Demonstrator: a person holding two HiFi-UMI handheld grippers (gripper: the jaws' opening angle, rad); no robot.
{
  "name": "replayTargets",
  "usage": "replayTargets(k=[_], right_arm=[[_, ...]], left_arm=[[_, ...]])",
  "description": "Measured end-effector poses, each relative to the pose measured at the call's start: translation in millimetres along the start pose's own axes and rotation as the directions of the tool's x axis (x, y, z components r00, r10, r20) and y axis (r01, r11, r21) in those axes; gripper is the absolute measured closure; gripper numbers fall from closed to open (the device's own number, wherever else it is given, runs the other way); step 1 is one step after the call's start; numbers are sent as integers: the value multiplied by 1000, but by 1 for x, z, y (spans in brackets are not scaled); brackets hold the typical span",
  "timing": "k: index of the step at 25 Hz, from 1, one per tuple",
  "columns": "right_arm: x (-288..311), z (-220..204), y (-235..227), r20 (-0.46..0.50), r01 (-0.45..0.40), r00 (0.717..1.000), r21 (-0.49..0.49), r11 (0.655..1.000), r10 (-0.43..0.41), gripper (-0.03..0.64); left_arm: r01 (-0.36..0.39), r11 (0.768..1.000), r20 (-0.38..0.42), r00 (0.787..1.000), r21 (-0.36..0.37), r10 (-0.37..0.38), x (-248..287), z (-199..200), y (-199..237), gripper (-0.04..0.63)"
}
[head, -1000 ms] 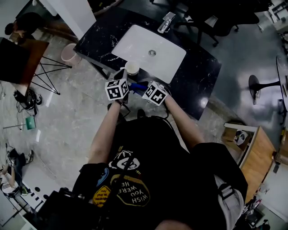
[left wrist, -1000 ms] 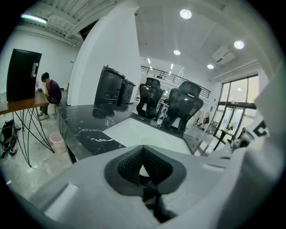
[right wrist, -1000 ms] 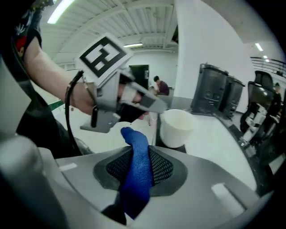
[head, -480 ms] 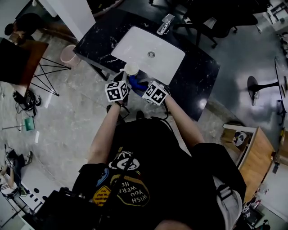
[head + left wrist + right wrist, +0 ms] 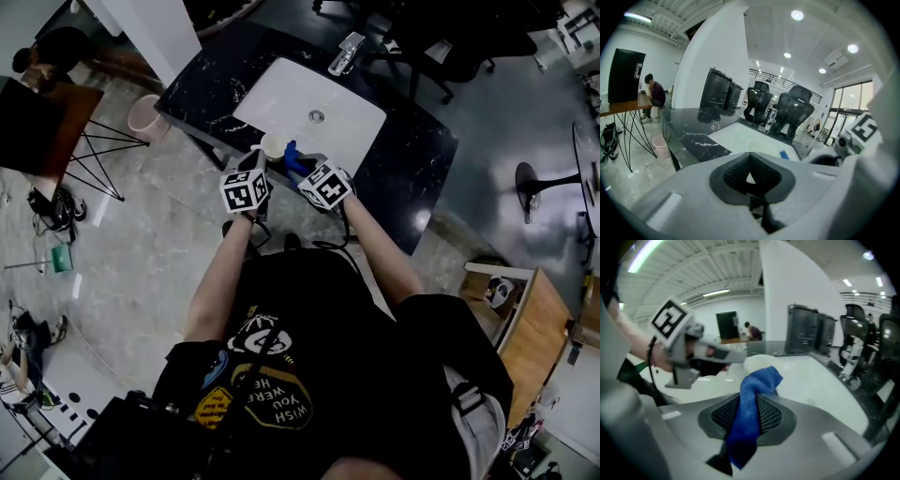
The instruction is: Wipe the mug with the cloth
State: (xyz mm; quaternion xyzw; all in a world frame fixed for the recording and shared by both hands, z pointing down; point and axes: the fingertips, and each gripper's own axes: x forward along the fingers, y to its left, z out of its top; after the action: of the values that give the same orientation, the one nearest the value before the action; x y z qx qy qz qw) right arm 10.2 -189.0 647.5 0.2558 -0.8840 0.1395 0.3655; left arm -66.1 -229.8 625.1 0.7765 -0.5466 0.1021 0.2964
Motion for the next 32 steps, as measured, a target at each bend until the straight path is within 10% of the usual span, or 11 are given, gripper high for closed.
replayTargets(k=[4, 10, 15, 22, 25, 28, 31, 32], right_arm=[[-7, -29, 29, -38, -110, 993, -22, 994, 109, 518], [-21, 4, -70, 93, 216, 966, 230, 949, -242, 518], [0, -3, 9, 19, -16, 1000, -57, 998, 17, 518], [-23, -33, -31, -84, 318, 941, -108, 942, -327, 505], [-25, -33, -22, -2, 230, 973, 19, 973, -230, 320], [-57, -15, -27, 204, 161, 953, 291, 943, -225, 290], [-102, 1, -29, 371, 143, 876, 412, 900, -309, 600], [-112, 2, -27, 389, 165, 858, 410, 897, -336, 614]], left_arm=[[-4, 1000, 7, 1000, 4, 4, -1, 4, 2, 592], [-2, 1000, 6, 1000, -2, 2, 0, 3, 3, 592], [8, 1000, -11, 1000, 4, -8, -2, -7, -4, 592], [4, 1000, 2, 1000, -2, -4, -16, -9, 4, 592], [6, 1000, 22, 1000, 5, -6, -31, -10, 6, 592], [2, 1000, 62, 998, 30, -4, -52, -5, 7, 592], [-17, 997, 120, 993, 78, 7, -80, 3, 1, 592], [-27, 995, 141, 990, 101, 12, -90, 5, -3, 592]])
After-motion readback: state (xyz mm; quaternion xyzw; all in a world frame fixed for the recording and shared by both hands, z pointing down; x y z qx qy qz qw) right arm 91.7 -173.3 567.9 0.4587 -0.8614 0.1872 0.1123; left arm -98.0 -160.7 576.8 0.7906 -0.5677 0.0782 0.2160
